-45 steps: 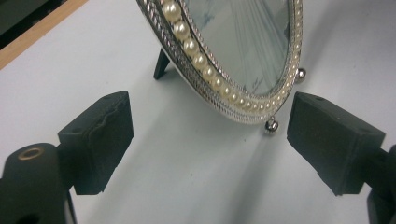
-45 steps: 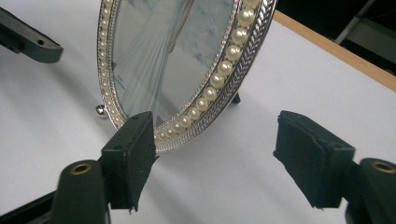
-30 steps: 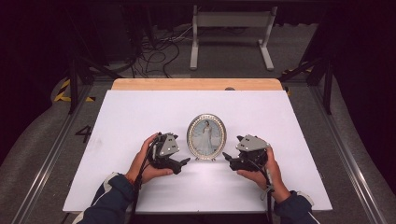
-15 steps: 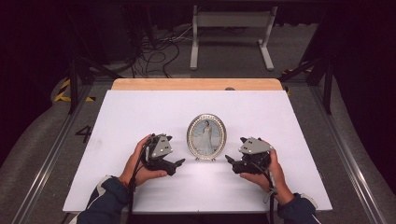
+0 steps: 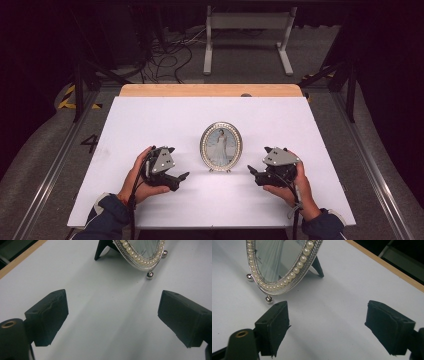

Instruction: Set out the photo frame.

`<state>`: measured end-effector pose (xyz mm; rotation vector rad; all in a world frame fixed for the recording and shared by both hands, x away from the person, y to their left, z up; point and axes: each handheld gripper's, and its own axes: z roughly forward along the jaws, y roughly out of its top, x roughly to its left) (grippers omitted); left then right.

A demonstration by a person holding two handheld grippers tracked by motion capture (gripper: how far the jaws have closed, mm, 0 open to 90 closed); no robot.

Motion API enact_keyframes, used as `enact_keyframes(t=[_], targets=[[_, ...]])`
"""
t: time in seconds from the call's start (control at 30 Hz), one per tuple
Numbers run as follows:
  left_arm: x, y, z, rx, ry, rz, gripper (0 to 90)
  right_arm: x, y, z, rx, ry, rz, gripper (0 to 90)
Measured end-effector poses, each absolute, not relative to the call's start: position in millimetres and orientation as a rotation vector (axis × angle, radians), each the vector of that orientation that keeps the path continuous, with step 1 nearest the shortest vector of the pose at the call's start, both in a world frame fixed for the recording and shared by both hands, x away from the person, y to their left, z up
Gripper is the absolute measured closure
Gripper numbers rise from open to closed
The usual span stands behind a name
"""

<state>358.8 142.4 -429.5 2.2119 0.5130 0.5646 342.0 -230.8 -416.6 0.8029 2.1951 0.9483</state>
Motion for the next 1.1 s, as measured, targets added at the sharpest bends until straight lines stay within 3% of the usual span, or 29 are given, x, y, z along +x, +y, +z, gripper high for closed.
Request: enact_keyframes(t=[1.1], targets=[[342, 211, -443, 2.169, 0.654, 0.649, 10.4, 324, -275, -420, 0.866, 2.082, 0.947, 19.4]])
